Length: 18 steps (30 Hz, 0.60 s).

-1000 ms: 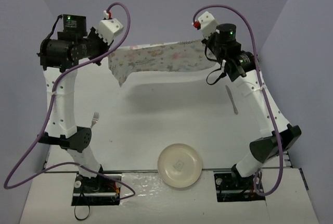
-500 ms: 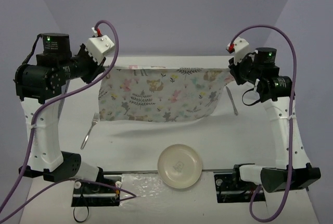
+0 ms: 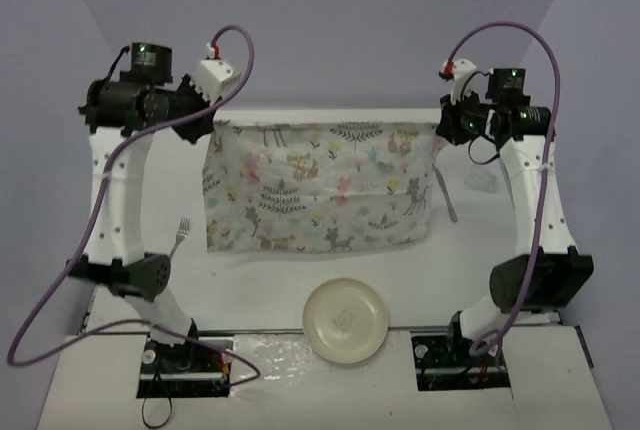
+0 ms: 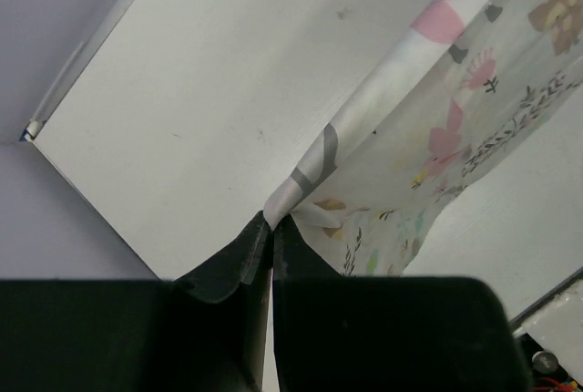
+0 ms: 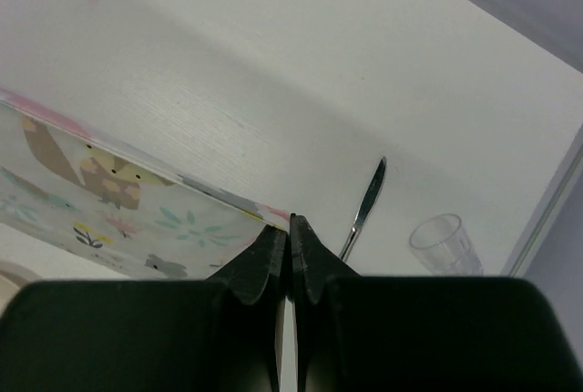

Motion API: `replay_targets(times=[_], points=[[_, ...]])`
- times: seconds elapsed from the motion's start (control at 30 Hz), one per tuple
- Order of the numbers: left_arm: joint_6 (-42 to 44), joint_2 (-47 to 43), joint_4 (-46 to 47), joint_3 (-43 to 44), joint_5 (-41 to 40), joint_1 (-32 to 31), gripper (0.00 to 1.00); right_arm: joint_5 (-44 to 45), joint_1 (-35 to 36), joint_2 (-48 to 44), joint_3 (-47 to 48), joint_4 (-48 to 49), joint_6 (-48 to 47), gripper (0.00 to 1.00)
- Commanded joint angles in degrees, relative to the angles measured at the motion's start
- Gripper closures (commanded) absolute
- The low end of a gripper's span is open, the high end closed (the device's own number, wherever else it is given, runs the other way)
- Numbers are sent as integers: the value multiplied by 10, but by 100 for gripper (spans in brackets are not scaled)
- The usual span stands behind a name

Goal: Set the dinner table for one person

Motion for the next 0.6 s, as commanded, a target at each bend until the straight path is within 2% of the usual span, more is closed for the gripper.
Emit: replay_targets(times=[0.0,0.07,0.13,0.17,0.23,0.27,0.3,0.33,0.4,0.5,0.57], points=[[-9,152,-83,115,-72,19,100,28,-7,124,100,3,10,100],[-9,229,-84,166,-89,20,100,33,2,171,144,2,11,100],[-12,279,-59,195,-109,22,100,57,29,230,178,10,9,94],[-15,300,-38,201,-121,23,98,73,44,257,195,15,9,81],[-20,320,22,181,-140,26,87,112,63,278,221,25,7,21],[-29,324,62,173,-150,29,86,138,75,290,227,35,-3,19],[-35,324,90,170,-160,31,77,153,81,299,246,38,-4,17],[-39,324,114,169,-169,32,65,166,85,307,262,41,-3,14],[-52,314,156,170,-189,35,37,207,92,312,266,54,-4,2],[-70,300,203,163,-207,40,22,233,93,300,262,64,2,0],[-78,279,222,153,-211,44,19,250,93,280,249,72,5,0]])
